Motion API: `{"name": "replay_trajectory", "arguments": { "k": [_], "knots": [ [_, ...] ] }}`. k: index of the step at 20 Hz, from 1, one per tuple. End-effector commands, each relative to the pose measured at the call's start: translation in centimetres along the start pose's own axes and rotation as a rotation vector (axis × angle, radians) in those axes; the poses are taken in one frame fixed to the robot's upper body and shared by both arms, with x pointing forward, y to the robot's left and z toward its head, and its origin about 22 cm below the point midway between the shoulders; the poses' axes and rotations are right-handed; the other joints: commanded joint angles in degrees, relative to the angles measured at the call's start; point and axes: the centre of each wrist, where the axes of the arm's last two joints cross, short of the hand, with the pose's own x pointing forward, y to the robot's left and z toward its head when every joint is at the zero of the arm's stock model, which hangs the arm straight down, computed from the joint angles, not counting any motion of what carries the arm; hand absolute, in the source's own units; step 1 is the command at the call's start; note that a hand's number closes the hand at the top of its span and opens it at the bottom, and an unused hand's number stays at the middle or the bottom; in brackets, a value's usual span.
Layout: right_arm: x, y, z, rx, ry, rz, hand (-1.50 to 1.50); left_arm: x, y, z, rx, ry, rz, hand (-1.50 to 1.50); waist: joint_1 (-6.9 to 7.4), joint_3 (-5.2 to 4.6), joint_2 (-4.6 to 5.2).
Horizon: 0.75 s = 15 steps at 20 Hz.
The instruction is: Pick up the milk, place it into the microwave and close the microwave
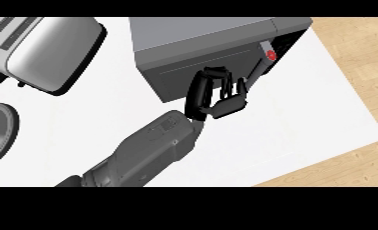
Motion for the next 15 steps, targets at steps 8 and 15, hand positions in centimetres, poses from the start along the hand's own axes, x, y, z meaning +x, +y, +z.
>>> {"name": "replay_trajectory", "arguments": {
  "k": [8, 15],
  "knots": [
    [0.2, -1.7, -0.4, -0.013, -0.015, -0.035, -1.50, 1.2, 0.5, -3.3, 0.038, -0.018, -0.012, 1.50, 0.30, -0.16, 0.71],
    [0.5, -2.6, -0.7, -0.016, -0.012, -0.033, -1.50, 0.9, 0.6, -3.2, 0.041, -0.022, -0.019, 1.50, 0.38, -0.09, 1.02]
  ]
}}
